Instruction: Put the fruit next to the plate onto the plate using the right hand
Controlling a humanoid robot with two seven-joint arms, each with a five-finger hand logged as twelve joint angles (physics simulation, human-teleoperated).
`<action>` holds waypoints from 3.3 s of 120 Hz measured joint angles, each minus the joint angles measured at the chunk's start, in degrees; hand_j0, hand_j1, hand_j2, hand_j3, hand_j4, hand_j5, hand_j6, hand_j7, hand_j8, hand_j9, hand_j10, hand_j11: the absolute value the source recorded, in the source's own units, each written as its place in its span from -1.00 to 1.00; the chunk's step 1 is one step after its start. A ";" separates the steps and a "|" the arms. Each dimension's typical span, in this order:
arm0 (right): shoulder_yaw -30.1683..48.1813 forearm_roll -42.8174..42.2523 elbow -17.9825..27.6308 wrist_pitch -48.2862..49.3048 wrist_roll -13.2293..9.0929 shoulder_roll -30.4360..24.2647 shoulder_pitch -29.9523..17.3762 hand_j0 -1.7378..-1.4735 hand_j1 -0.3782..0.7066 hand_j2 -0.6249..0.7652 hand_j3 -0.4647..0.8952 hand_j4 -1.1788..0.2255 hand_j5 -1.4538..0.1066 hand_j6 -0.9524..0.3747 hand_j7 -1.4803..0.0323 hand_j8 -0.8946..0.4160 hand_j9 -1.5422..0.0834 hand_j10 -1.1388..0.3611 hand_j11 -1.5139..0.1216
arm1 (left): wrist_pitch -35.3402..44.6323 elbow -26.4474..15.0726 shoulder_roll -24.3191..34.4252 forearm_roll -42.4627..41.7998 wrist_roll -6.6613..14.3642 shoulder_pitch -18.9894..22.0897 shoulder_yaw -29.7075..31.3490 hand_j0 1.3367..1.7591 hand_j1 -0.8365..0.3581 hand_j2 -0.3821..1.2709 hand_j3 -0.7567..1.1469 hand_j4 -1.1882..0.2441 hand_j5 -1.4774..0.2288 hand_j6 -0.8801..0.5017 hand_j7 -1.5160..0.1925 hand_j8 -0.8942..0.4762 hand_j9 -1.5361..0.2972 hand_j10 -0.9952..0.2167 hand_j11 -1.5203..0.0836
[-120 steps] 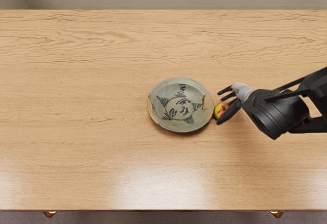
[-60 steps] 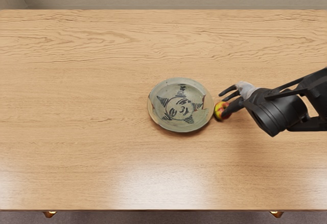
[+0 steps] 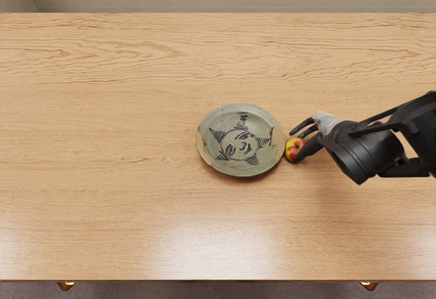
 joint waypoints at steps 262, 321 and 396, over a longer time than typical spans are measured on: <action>11.88 -4.12 4.10 0.55 -8.86 -7.24 19.66 -0.40 -0.76 -0.10 -0.32 0.55 0.72 0.32 0.81 0.25 0.76 0.40 0.71 | 0.00 0.00 0.00 -0.01 0.00 0.00 0.00 0.52 0.50 -0.48 -0.20 0.32 0.36 -0.08 0.40 -0.05 0.33 0.24 0.50; 12.26 -38.81 -6.51 53.69 27.00 -28.07 1.28 -0.40 -0.82 -0.11 -0.32 0.60 0.77 0.35 0.86 0.28 0.81 0.44 0.76 | 0.00 0.00 0.00 0.00 0.00 0.00 0.00 0.52 0.50 -0.48 -0.21 0.32 0.36 -0.08 0.40 -0.05 0.33 0.24 0.50; 22.40 -62.00 -8.88 68.94 34.76 -44.04 -15.11 -0.40 -0.83 -0.11 -0.32 0.60 0.77 0.35 0.86 0.28 0.81 0.44 0.76 | 0.00 0.00 0.00 -0.01 0.00 0.00 -0.03 0.52 0.50 -0.48 -0.21 0.32 0.36 -0.08 0.40 -0.05 0.33 0.24 0.50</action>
